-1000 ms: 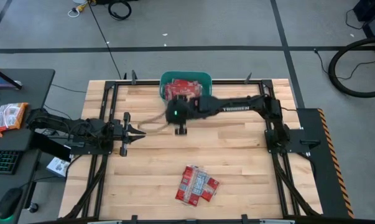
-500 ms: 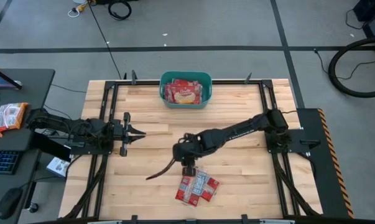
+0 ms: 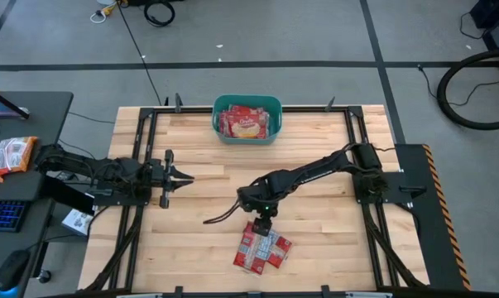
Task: Sort popcorn bags into baskets
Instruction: Put the popcorn bag into the green bin
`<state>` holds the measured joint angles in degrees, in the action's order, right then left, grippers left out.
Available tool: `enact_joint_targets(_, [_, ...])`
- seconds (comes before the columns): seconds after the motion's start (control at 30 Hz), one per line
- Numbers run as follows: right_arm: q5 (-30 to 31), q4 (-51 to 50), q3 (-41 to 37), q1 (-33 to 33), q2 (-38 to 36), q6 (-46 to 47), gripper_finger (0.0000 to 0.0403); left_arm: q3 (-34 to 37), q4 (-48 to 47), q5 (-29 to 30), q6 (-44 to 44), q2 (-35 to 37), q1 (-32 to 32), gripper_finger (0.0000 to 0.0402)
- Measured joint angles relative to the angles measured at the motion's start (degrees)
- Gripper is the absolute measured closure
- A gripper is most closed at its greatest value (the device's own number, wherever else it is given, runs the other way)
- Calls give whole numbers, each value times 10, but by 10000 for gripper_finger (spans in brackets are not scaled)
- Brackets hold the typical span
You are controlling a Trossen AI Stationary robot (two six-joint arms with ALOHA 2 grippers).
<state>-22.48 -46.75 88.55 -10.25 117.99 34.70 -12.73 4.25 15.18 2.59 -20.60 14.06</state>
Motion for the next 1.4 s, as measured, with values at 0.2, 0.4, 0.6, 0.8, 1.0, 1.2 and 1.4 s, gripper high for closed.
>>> enact_joint_targets(0.2, [-53, 49, -49, 9, 0, 15, 161, 0, -1, 0, 0, 0, 0, 353])
enact_joint_targets(0.4, [-73, 133, -63, 6, 0, 13, 172, 0, -1, 0, 2, 0, 0, 353])
enact_joint_targets(0.6, [-52, 128, -63, -2, 0, 2, 223, 0, -4, 0, 2, 0, 0, 353])
enact_joint_targets(0.8, [-44, 122, -63, -2, 0, 15, 270, 0, -4, 0, 2, 0, 0, 353])
enact_joint_targets(1.0, [-43, 125, -63, -10, 0, 13, 269, 0, -4, 0, 2, 0, 0, 353])
enact_joint_targets(1.2, [-24, 128, -64, -20, 0, 3, 282, 0, -4, 0, 1, 0, 0, 353])
enact_joint_targets(1.4, [-14, 129, -81, -23, 0, -1, 358, 0, -4, 0, 0, 0, 0, 353])
